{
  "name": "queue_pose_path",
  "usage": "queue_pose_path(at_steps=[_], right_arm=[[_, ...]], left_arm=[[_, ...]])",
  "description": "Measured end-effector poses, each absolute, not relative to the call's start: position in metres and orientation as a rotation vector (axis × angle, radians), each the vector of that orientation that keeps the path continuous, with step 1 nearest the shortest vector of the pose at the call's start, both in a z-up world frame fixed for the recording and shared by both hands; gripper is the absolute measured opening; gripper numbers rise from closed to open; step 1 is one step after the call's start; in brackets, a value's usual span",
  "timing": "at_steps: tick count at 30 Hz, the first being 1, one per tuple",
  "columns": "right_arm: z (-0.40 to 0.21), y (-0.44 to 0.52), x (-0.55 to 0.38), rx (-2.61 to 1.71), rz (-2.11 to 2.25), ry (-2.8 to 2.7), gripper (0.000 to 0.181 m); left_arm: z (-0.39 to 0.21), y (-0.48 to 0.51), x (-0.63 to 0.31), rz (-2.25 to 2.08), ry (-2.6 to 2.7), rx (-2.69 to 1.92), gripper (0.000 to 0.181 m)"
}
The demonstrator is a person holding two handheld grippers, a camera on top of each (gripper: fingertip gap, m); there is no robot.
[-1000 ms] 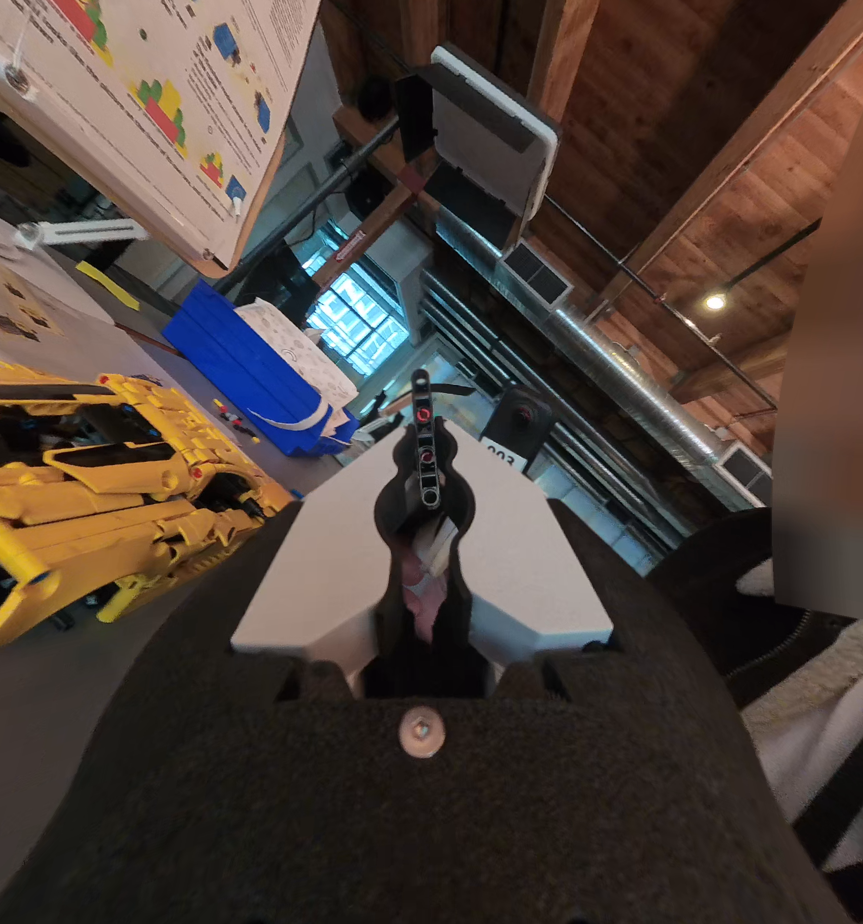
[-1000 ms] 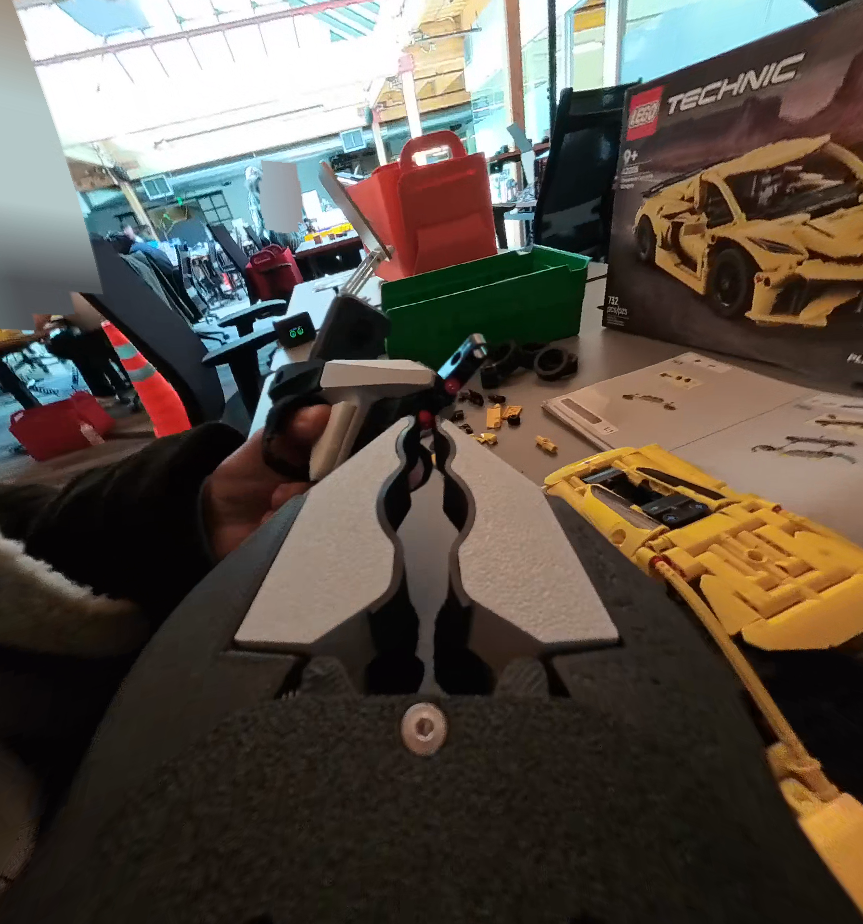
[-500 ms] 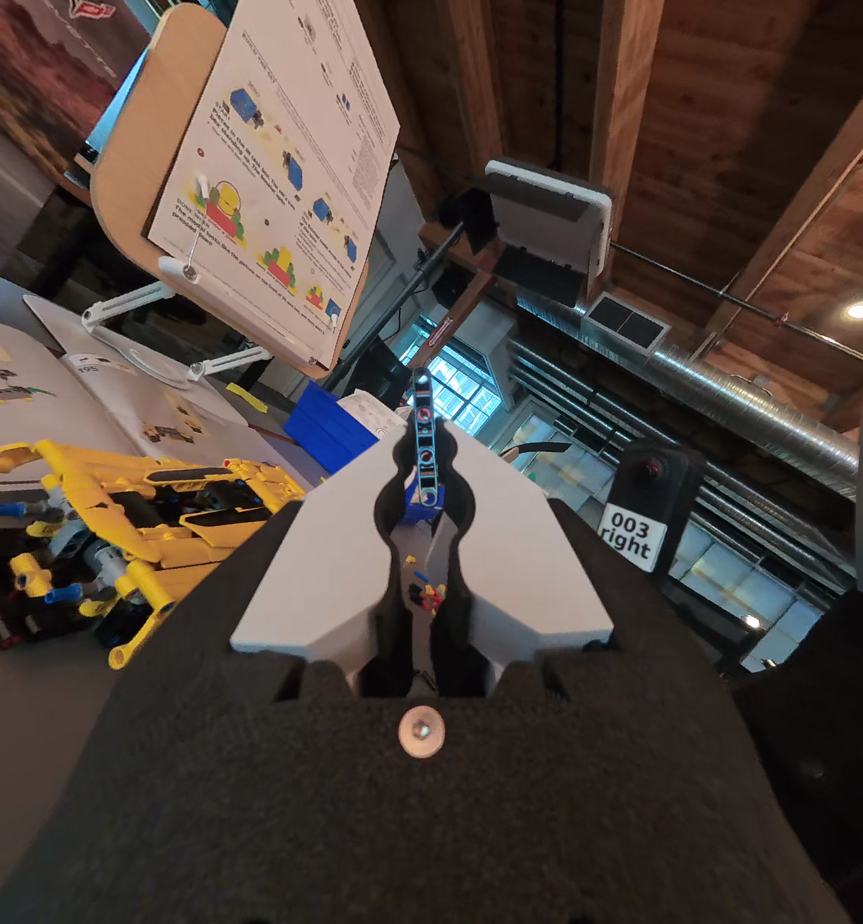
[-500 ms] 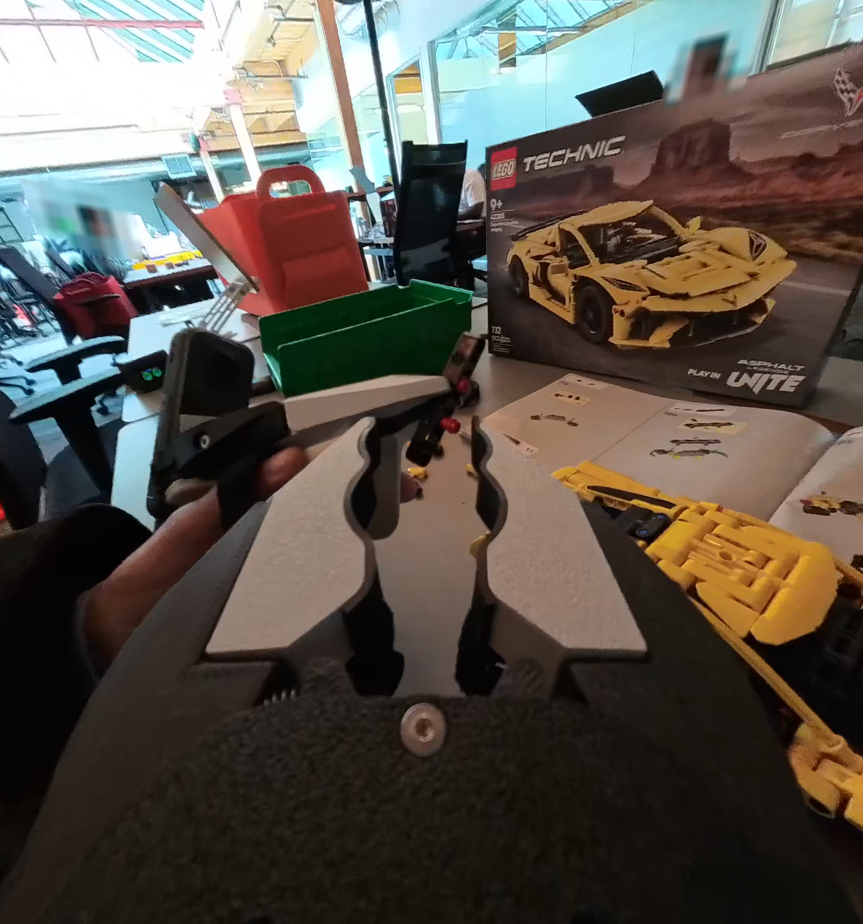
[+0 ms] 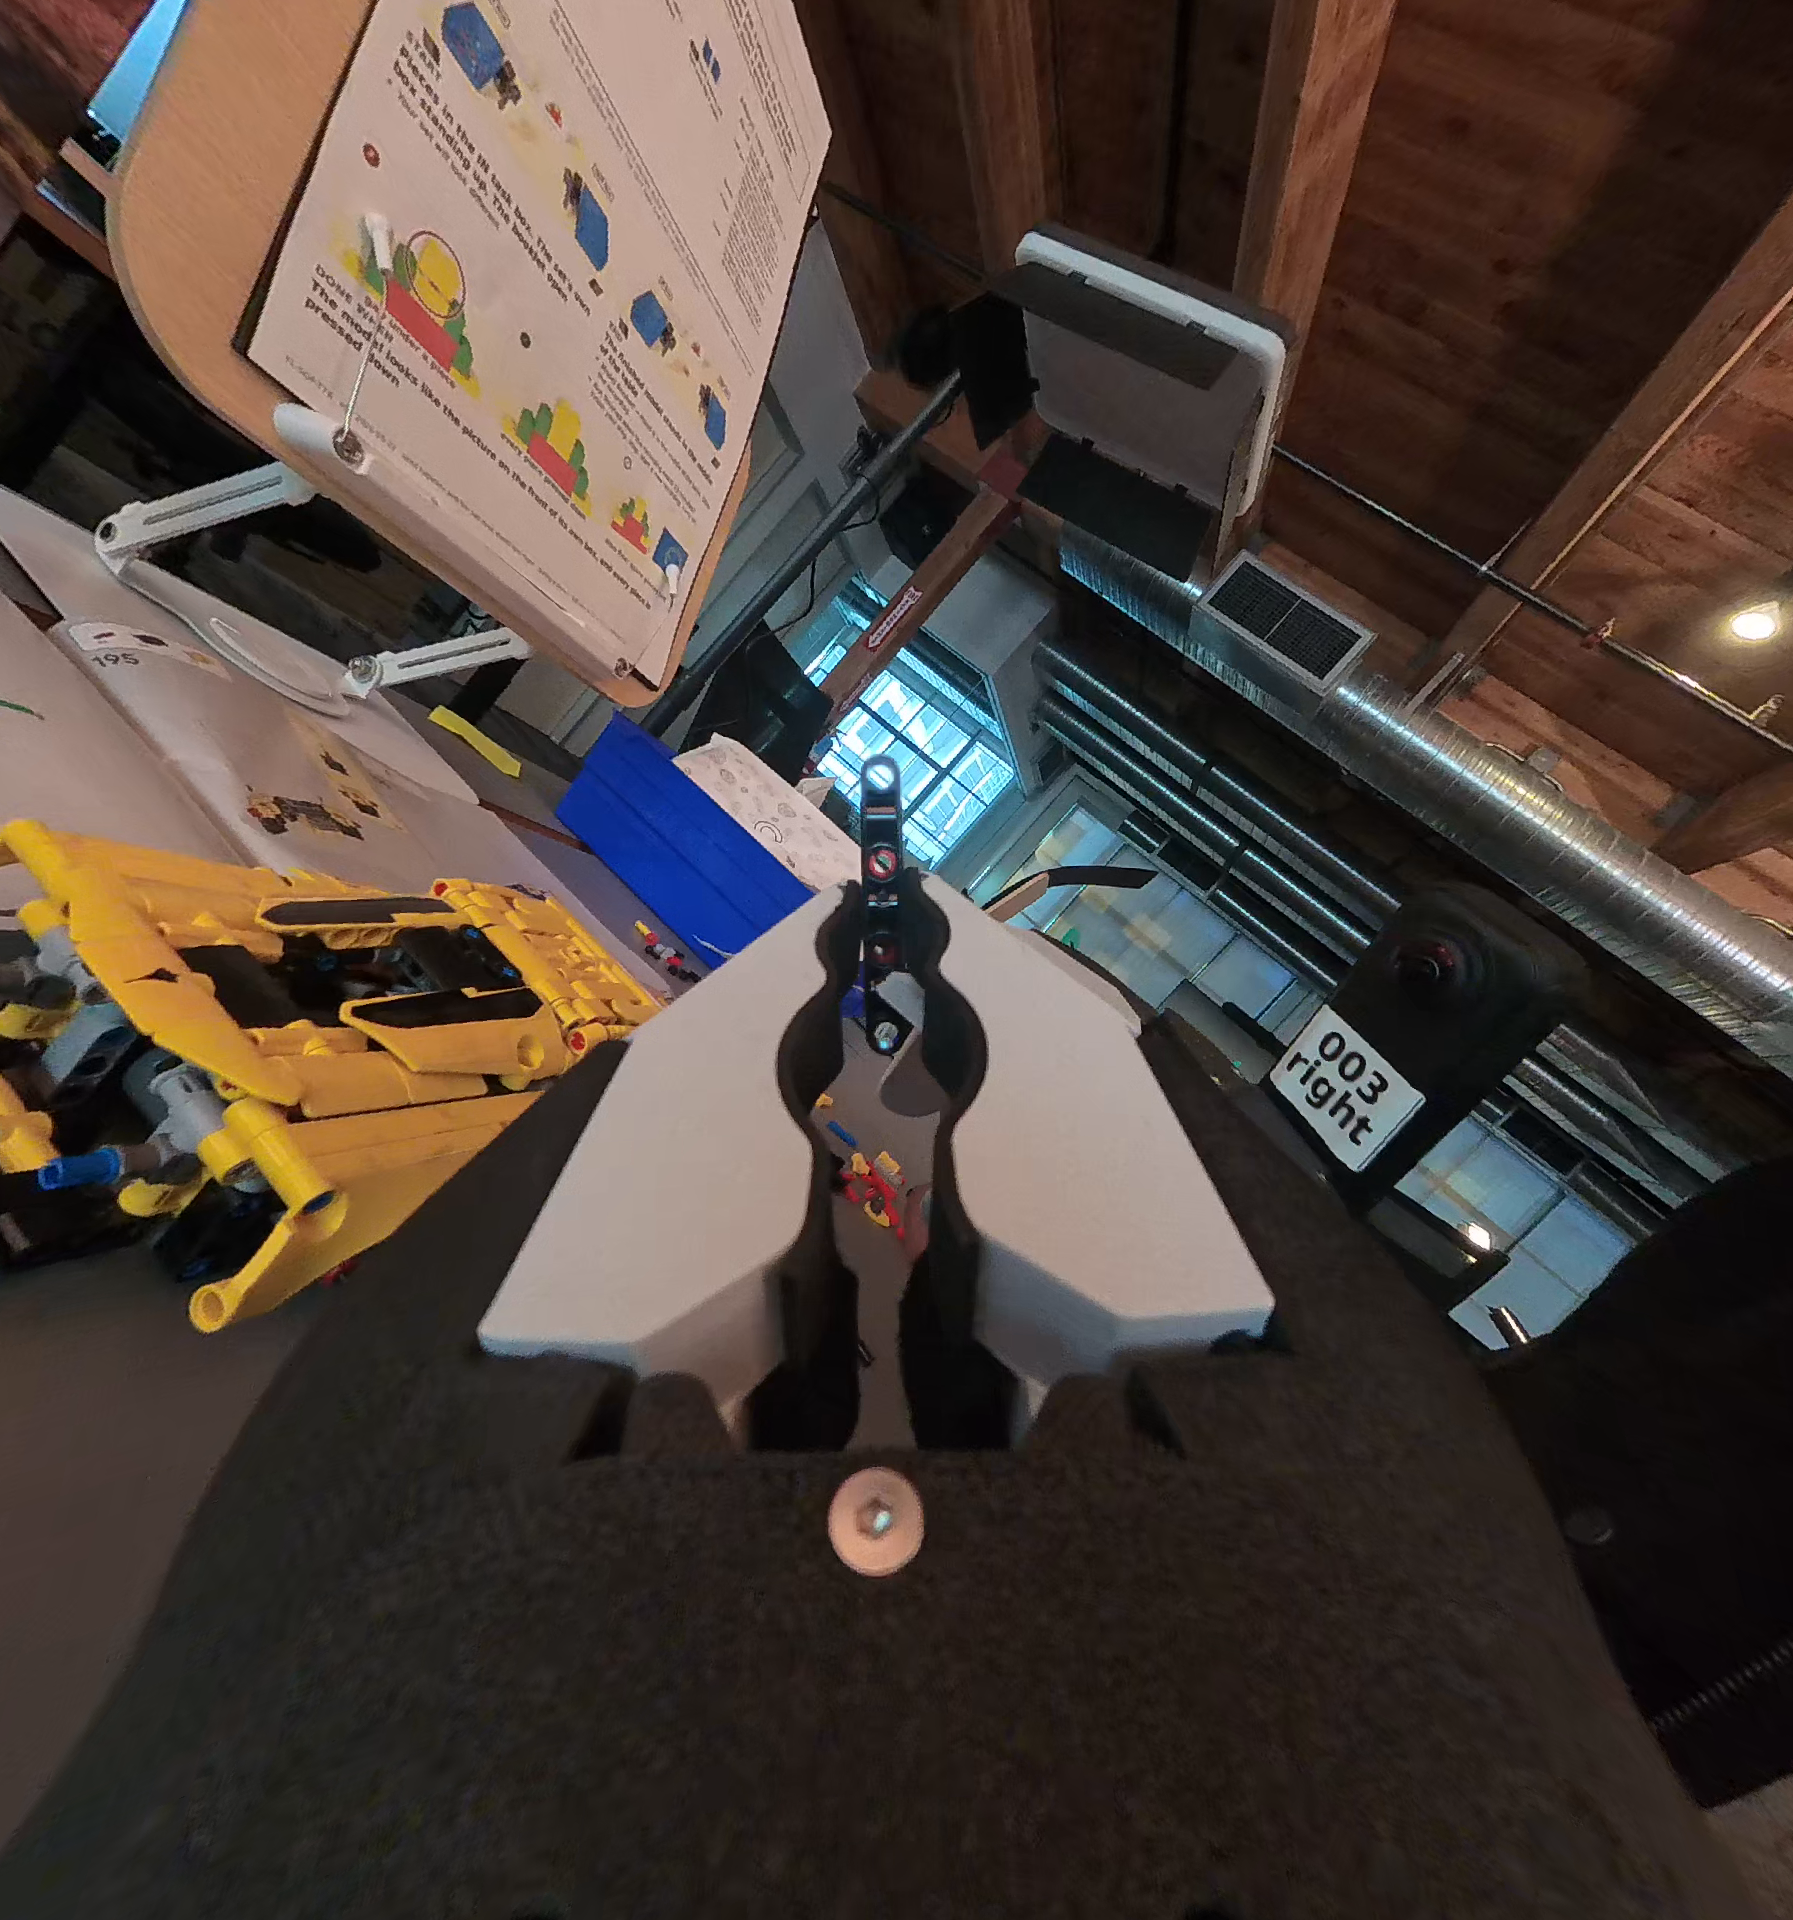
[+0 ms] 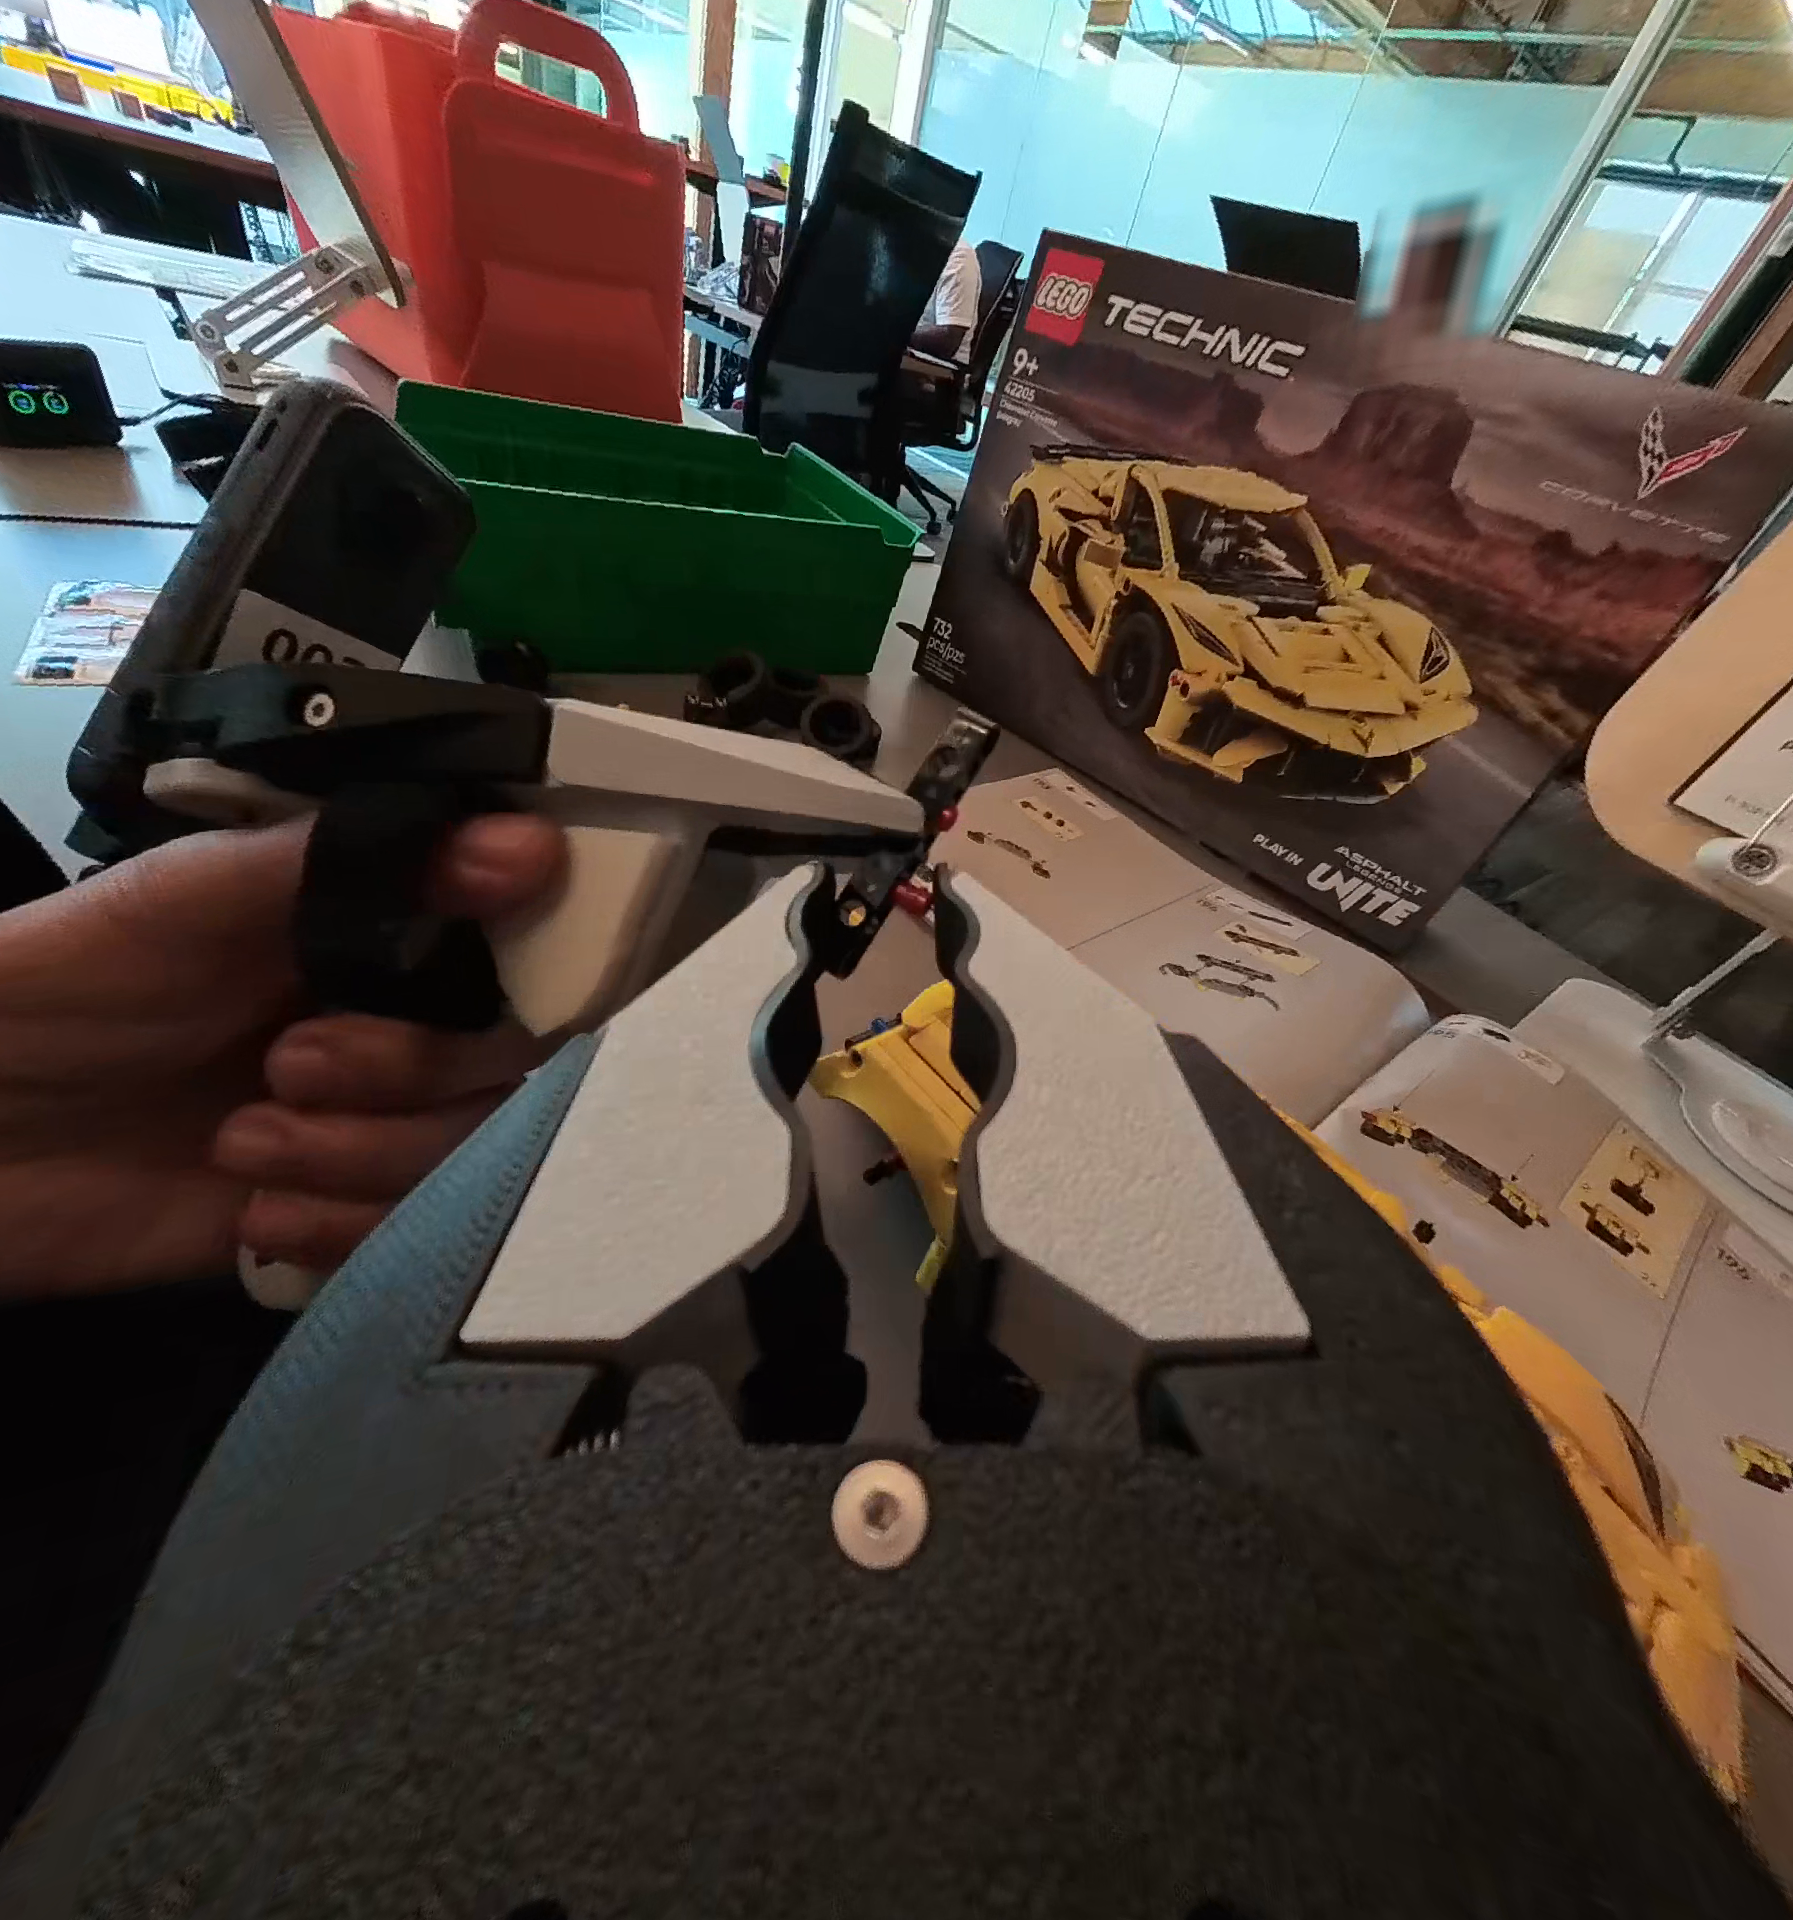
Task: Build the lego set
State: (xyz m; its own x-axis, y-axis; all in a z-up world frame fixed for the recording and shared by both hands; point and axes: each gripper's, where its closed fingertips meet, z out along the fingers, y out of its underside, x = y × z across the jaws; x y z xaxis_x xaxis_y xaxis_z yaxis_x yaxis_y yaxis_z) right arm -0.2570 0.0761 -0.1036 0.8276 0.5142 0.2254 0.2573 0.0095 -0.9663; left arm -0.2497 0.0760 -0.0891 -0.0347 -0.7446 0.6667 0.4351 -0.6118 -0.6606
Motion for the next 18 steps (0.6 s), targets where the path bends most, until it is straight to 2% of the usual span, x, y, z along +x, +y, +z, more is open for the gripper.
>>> queue_pose_path(at_steps=[6, 18], right_arm=[[-0.110, 0.078, -0.246, -1.623, 0.184, -0.694, 0.018], [-0.108, 0.074, -0.248, -1.626, 0.137, -0.704, 0.009]], left_arm=[[-0.097, 0.077, -0.247, -1.780, 0.357, -1.446, 0.007], [-0.095, 0.073, -0.245, -1.748, 0.392, -1.431, 0.007]])
